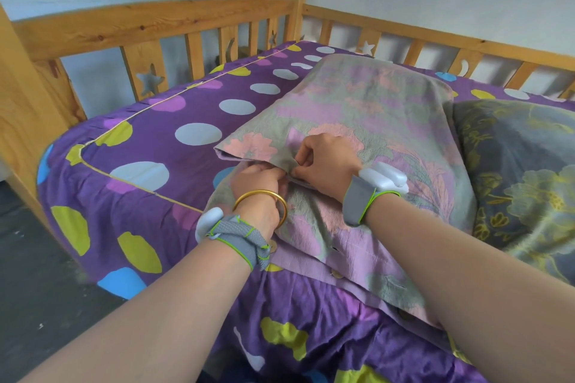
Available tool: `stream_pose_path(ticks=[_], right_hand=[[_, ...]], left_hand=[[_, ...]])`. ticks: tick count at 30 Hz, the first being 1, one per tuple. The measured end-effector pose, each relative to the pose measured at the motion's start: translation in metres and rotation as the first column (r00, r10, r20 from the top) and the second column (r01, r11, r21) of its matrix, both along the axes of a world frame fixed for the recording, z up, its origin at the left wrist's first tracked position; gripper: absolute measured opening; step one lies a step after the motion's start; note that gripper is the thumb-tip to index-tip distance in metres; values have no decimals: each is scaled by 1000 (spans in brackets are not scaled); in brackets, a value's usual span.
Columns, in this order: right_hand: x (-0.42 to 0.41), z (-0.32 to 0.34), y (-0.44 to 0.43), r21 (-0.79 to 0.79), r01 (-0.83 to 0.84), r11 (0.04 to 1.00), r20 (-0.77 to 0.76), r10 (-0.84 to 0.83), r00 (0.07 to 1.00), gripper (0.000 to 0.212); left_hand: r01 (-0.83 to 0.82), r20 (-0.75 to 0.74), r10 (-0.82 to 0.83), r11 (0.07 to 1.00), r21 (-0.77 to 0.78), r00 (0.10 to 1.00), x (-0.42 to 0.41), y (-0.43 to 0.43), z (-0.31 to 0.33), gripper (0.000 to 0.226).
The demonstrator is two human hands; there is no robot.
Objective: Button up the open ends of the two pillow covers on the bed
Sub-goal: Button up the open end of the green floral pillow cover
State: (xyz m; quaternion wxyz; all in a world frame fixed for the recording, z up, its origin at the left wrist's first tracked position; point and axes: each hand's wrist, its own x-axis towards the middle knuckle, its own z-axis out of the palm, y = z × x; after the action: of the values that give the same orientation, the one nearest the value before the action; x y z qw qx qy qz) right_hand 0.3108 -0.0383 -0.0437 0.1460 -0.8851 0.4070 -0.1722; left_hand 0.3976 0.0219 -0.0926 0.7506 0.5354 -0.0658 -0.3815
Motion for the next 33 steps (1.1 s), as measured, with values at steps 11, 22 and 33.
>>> stream_pose_path(ticks=[11,22,33], right_hand=[[0,-8,-1,20,-5,1000,122,3,992,1],[1,-3,-6,84,-7,996,74,1,997,14],[-9,-12,1,-242,-135,961,17,143,990,4]], left_hand=[[101,-44,-105,991,-82,994,-2,1,2,21],[48,-92,-60,991,-124,994,0,-1,-1,22],[80,-80,-86,994,-81,993,4,-3,-1,22]])
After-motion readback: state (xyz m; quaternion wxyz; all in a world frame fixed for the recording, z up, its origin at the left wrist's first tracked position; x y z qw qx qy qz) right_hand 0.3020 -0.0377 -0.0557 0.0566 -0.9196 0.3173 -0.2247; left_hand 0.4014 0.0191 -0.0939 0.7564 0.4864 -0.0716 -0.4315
